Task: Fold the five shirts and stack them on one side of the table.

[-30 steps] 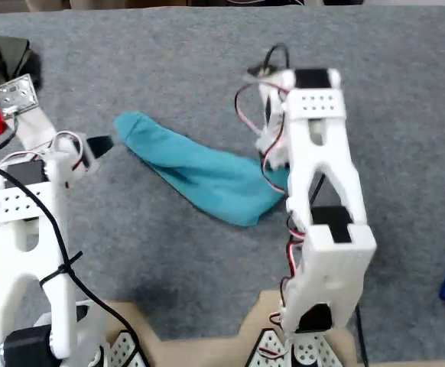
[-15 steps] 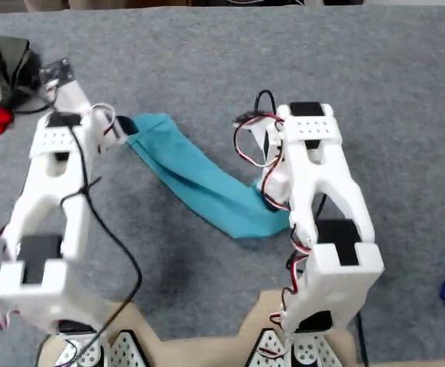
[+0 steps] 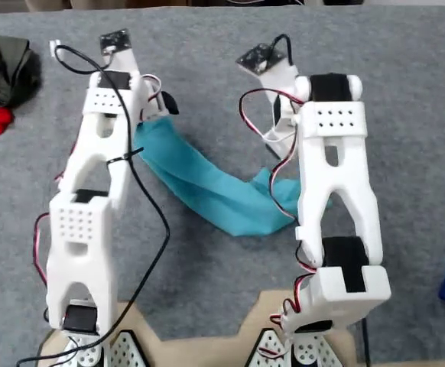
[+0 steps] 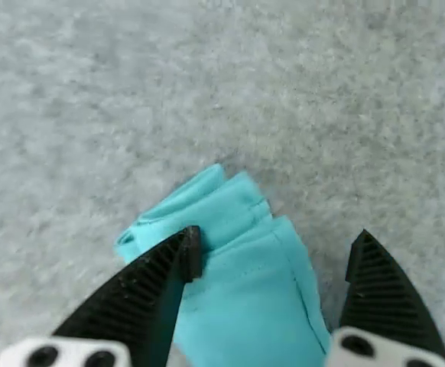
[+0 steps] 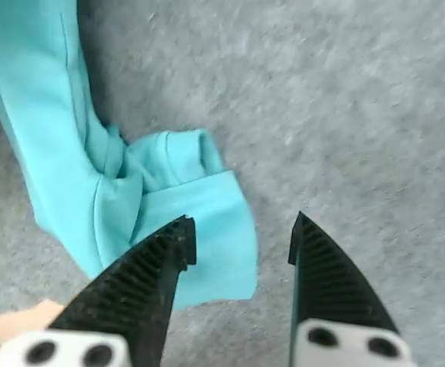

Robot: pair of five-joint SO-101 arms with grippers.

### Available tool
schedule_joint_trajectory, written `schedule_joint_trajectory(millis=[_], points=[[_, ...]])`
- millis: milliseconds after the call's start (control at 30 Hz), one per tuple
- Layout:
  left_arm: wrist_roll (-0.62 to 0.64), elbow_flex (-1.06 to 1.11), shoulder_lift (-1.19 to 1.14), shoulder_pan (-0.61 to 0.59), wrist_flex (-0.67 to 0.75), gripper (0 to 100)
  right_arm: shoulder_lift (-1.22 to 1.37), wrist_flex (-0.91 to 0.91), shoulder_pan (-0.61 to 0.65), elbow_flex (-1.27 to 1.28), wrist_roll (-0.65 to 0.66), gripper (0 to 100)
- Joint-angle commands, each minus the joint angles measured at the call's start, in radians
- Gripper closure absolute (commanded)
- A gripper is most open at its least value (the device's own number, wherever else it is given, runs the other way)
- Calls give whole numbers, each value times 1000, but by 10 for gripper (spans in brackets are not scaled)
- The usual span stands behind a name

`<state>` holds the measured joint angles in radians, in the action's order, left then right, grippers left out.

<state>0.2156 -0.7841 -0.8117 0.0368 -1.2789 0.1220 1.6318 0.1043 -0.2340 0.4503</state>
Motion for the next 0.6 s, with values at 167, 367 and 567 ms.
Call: schedule_joint_trajectory(millis=[167, 367, 567], points=[[-3, -451, -219, 9, -175, 741, -59, -89, -13, -77, 5, 782], [-63, -624, -309, 9, -310, 878, -59, -100, -15, -82, 5, 782], [-68, -723, -321, 9, -428, 971, -59, -100, -15, -84, 3, 782]])
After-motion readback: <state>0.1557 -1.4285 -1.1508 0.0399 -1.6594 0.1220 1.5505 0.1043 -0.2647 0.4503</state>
